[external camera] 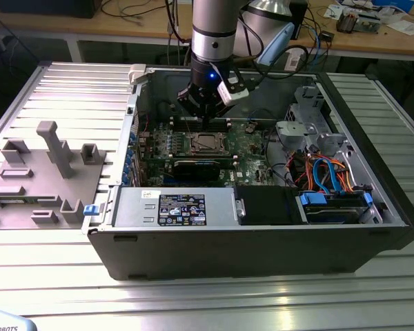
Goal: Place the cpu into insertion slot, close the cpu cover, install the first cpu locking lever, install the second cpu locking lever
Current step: 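Install the first cpu locking lever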
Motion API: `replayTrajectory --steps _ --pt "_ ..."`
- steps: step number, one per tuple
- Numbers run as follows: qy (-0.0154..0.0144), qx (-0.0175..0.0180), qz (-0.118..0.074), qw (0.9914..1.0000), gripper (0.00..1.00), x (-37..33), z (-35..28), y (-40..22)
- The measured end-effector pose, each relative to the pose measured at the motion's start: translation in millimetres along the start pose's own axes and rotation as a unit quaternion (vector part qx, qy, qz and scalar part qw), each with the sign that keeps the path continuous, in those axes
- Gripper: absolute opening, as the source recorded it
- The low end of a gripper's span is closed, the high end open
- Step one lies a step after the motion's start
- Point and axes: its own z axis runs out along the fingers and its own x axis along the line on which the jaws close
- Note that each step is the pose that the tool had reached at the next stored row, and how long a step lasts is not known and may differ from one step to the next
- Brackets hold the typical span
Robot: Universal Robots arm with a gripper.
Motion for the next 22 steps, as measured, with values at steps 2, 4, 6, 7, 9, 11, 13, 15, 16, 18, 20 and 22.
replayTrajectory --steps 2,4,6,7,9,11,13,15,16,18,20,22 --pt "0.0 0.0 0.0 1.0 0.11 0.0 -0.1 0.0" --pt "0.0 0.0001 0.0 1.0 0.11 0.0 -1.0 0.0" --pt "-0.0001 0.0 0.0 1.0 0.11 0.7 -8.4 -0.1" --pt "-0.0001 0.0005 0.0 1.0 0.11 0.9 -14.3 0.2" --pt "-0.0001 0.0008 0.0 1.0 0.11 2.4 -17.1 0.2" --pt "-0.0002 0.0008 0.0 1.0 0.11 4.0 -17.0 0.2" --pt "-0.0002 0.0008 0.0 1.0 0.11 5.8 -17.0 0.2" --pt "-0.0003 0.0007 0.0 1.0 0.11 7.9 -17.0 0.2" --pt "-0.0003 0.0007 0.0 1.0 0.11 9.2 -17.0 0.2" --pt "-0.0002 0.0008 0.0 1.0 0.11 12.2 -17.0 0.3" --pt "-0.0002 0.0008 0.0 1.0 0.11 14.1 -17.0 0.3" --pt "-0.0003 0.0008 0.0 1.0 0.11 17.0 -16.9 0.4"
